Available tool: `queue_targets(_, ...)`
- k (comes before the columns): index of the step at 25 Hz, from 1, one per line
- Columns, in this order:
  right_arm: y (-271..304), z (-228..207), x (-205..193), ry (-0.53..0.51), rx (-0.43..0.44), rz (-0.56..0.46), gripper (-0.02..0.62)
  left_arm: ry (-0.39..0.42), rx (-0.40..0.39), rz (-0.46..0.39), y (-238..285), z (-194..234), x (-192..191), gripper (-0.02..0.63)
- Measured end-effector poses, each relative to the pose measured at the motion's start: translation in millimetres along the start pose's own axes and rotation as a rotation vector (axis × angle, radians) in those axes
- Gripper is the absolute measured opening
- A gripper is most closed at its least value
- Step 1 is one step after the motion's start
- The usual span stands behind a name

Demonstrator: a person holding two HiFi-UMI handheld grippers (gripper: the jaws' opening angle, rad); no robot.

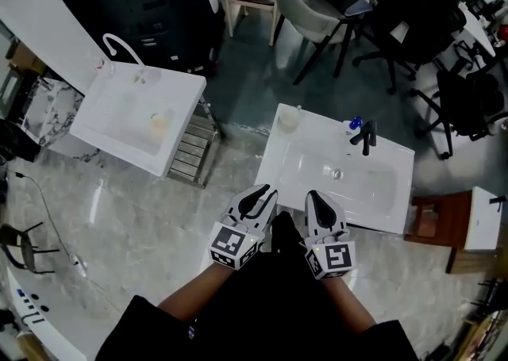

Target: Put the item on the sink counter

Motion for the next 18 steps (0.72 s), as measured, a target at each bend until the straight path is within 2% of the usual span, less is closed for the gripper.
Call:
queue_targets(2,-9.9,9.3,6.0,0.010,-0.001,-0.008,0.032,-0.006,-0.021,-0.016,-14.9,-9.0,3.2,0.022)
queue_targets(3,-15.6,13.9,6.7,0.011,-0.001,-0.014,0.032,-0.005,-0.034,-0.023,-21.6,-14.0,4.1,0.017)
queue_targets(7,-29.1,28.4,10.4,-0.021,-0.008,-0.022,0.032,0.029,-0.023,-0.040,-38.5,-26.5,9.7,0.017)
queue_targets(18,-42.4,41.8,20.8,-0.072,-0.035,0.008,0.032,0.054,0.036,-0.060,-56.6,-42.2,12.5,0.017)
Point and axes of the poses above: the fingertips, and each gripper's own axes: y forward along the fingers, z to its left, x out of its top, the point moved 7 cm from there along -y, backward along the fingers, and after that the axes turned 13 degrees about -y, right-handed, at the moved point
